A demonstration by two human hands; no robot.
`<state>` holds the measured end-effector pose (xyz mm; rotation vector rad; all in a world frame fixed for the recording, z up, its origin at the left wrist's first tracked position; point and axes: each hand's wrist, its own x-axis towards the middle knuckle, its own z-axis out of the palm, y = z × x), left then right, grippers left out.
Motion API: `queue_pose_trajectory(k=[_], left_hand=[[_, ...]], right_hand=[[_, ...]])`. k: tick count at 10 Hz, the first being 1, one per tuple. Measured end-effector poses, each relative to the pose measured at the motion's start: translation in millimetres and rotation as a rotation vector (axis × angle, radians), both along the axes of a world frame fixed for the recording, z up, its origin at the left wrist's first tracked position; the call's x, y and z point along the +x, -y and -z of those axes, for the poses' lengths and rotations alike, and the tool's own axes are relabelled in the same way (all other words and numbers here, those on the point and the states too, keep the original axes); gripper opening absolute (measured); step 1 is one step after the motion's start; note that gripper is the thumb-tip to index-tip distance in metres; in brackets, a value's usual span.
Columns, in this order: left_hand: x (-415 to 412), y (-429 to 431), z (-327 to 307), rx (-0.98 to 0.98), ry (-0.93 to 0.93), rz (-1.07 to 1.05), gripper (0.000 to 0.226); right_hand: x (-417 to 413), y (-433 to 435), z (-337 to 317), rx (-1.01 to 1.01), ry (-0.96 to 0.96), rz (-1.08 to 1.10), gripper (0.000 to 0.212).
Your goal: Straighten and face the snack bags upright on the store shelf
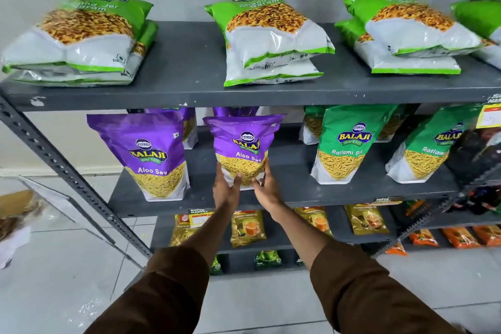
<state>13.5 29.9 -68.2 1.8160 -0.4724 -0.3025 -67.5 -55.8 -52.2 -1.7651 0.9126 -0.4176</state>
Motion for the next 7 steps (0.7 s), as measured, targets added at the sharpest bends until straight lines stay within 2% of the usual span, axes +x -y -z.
queue_pose_trajectory(k=[4, 6, 7], left_hand=[[-18.6, -7.5, -12.2, 0.072, 0.071, -0.001, 0.065], [-16.8, -10.4, -13.9, 0.112, 0.042, 0.044, 0.076], [-11.7, -6.7, -5.5, 0.144, 0.085, 0.040, 0.093]], right_hand=[[-7.5, -1.9, 19.2, -0.035, -0.005, 0.037, 0.077], [-14.1, -0.5, 8.2, -0.032, -0.016, -0.040, 0.080], [-22.5, 2.5, 3.1, -0.078, 0.008, -0.040, 0.081]])
